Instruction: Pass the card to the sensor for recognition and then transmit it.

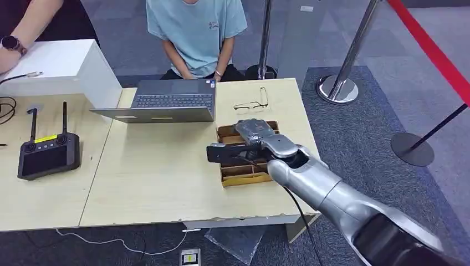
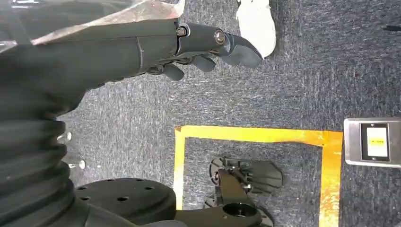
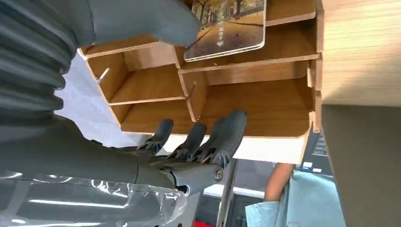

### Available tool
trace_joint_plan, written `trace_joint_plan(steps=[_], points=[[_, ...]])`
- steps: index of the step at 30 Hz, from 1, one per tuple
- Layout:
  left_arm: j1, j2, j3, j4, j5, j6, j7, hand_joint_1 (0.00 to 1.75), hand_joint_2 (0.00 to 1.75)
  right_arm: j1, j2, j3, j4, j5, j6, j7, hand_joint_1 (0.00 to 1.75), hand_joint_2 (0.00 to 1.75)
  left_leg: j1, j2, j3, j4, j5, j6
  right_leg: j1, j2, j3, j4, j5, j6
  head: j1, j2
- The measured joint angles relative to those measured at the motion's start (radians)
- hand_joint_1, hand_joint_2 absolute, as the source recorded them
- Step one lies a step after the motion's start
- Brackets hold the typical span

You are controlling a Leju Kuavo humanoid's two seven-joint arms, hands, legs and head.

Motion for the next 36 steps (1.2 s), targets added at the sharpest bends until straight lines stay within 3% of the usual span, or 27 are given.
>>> trace_joint_plan(steps=[5,10,12,13,14,15,20,30,31,32,34,35,36], points=[[0.0,0.0,0.0,0.0,0.0,0.0,0.0,0.0,1.75,0.0,-0.001,0.0,0.007,-0.002,0.0,0.0,0.37,1.75,0.0,0.0,0.0,0.0,0.0,0.0,0.0,0.0,0.0,0.0,0.0,0.0,0.0,0.0],[0.0,0.0,0.0,0.0,0.0,0.0,0.0,0.0,1.75,0.0,-0.001,0.0,0.013,-0.003,0.0,0.001,0.4,1.75,0.0,0.0,0.0,0.0,0.0,0.0,0.0,0.0,0.0,0.0,0.0,0.0,0.0,0.0],[0.0,0.0,0.0,0.0,0.0,0.0,0.0,0.0,1.75,0.0,-0.001,0.001,0.014,-0.003,0.0,0.001,0.68,1.75,0.0,0.0,0.0,0.0,0.0,0.0,0.0,0.0,0.0,0.0,0.0,0.0,0.0,0.0],[0.0,0.0,0.0,0.0,0.0,0.0,0.0,0.0,1.75,0.0,-0.001,0.001,0.014,-0.003,0.0,0.002,0.68,1.75,0.0,0.0,0.0,0.0,0.0,0.0,0.0,0.0,0.0,0.0,0.0,0.0,0.0,0.0],[0.0,0.0,0.0,0.0,0.0,0.0,-0.001,0.0,1.75,0.0,-0.001,0.002,0.014,-0.005,0.0,0.002,1.15,1.75,0.0,0.0,0.0,0.0,0.0,0.0,0.0,0.0,0.0,0.0,0.0,0.0,0.0,0.0],[0.0,0.0,0.0,0.0,0.0,0.0,-0.001,0.0,1.75,0.0,-0.001,0.002,0.014,-0.005,0.0,0.003,1.4,1.75,0.0,0.0,0.0,0.0,0.0,0.0,0.0,0.0,0.0,0.0,0.0,0.0,0.0,0.0],[0.0,0.0,0.0,0.0,0.0,0.0,-0.001,0.0,1.75,0.0,-0.001,0.004,0.014,-0.01,0.0,0.005,1.5,1.75,0.0,0.0,0.0,0.0,0.0,0.0,0.0,0.0,0.0,0.0,0.0,0.0,0.0,0.0],[0.0,0.0,0.0,0.0,0.0,0.0,-0.001,0.0,1.75,0.0,-0.001,0.009,0.014,-0.015,0.001,0.006,1.36,1.75,0.0,0.0,0.0,0.0,0.0,0.0,0.0,0.0,0.0,0.0,0.0,0.0,0.0,0.0],[0.0,0.0,0.0,0.0,0.0,0.0,-0.001,0.0,1.75,0.0,-0.001,0.009,0.014,-0.015,0.001,0.006,1.15,1.75,0.0,0.0,0.0,0.0,0.0,0.0,0.0,0.0,0.0,0.0,0.0,0.0,0.0,0.0],[0.0,0.0,0.0,0.0,0.0,0.0,-0.001,0.0,1.75,0.0,-0.001,0.009,0.014,-0.017,0.001,0.006,1.08,1.75,0.0,0.0,0.0,0.0,0.0,0.0,0.0,0.0,0.0,0.0,0.0,0.0,0.0,0.0],[0.0,0.0,0.0,0.0,0.0,0.0,-0.001,0.0,1.75,0.0,-0.001,0.01,0.014,-0.017,0.001,0.006,0.47,1.75,0.0,0.0,0.0,0.0,0.0,0.0,0.0,0.0,0.0,0.0,0.0,0.0,0.0,0.0],[0.0,0.0,0.0,0.0,0.0,0.0,-0.001,0.0,1.75,0.0,-0.001,0.01,0.014,-0.017,0.001,0.006,0.47,1.75,0.0,0.0,0.0,0.0,0.0,0.0,0.0,0.0,0.0,0.0,0.0,0.0,0.0,0.0],[0.0,0.0,0.0,0.0,0.0,0.0,-0.001,0.0,1.75,0.0,-0.001,0.01,0.014,-0.017,0.001,0.006,0.21,1.75,0.0,0.0,0.0,0.0,0.0,0.0,0.0,0.0,0.0,0.0,0.0,0.0,0.0,0.0]])
